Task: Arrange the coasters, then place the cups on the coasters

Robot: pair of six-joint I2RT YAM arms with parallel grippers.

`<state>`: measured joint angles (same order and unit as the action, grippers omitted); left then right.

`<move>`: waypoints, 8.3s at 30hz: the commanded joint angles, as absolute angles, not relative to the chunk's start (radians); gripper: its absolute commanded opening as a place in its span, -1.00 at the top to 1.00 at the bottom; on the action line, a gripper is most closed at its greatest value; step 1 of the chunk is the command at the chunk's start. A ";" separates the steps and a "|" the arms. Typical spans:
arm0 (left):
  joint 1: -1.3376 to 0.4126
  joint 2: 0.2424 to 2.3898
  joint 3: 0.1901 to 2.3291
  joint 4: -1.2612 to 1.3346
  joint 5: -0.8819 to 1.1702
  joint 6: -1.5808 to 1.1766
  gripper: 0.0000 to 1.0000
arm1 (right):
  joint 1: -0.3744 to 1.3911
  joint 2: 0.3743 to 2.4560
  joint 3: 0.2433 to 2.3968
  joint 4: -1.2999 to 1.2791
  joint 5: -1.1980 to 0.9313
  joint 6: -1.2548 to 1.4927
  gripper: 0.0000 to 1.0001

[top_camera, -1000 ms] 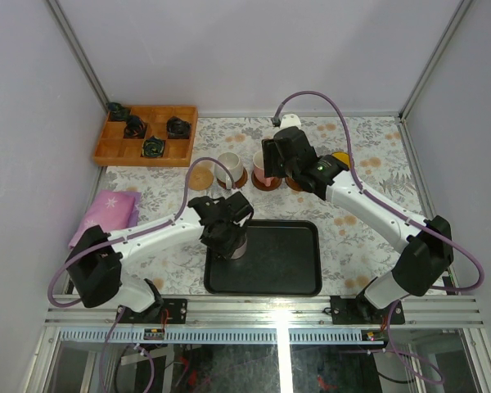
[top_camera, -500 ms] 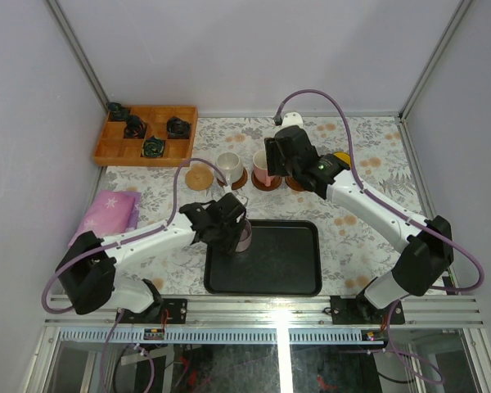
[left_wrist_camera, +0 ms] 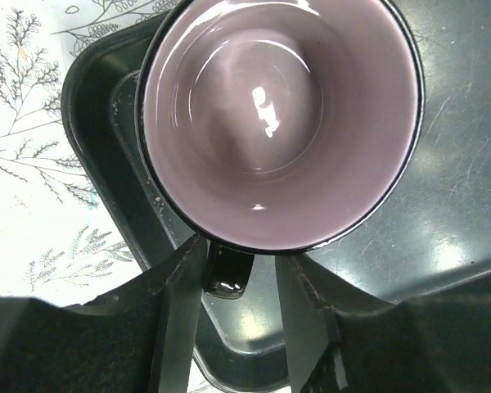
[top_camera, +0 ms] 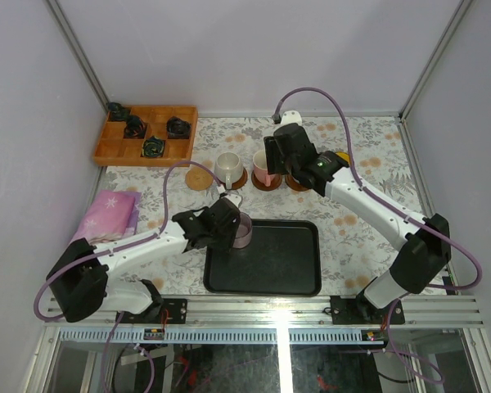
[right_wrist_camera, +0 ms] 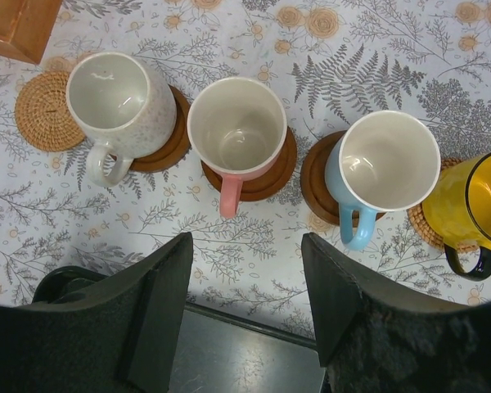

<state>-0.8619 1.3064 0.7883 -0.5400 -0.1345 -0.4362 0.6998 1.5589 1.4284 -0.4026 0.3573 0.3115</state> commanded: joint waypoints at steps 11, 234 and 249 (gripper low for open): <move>-0.853 1.292 0.768 -0.440 -0.204 -0.436 1.00 | 0.692 1.571 1.461 -0.404 0.383 0.316 -0.28; -0.104 0.898 1.000 -0.738 -0.670 -0.596 -1.00 | -0.295 0.868 0.885 -0.259 0.262 0.461 -0.40; -0.105 0.886 0.945 -0.726 -0.738 -0.657 -1.00 | -0.295 0.887 0.864 -0.235 0.225 0.457 -0.45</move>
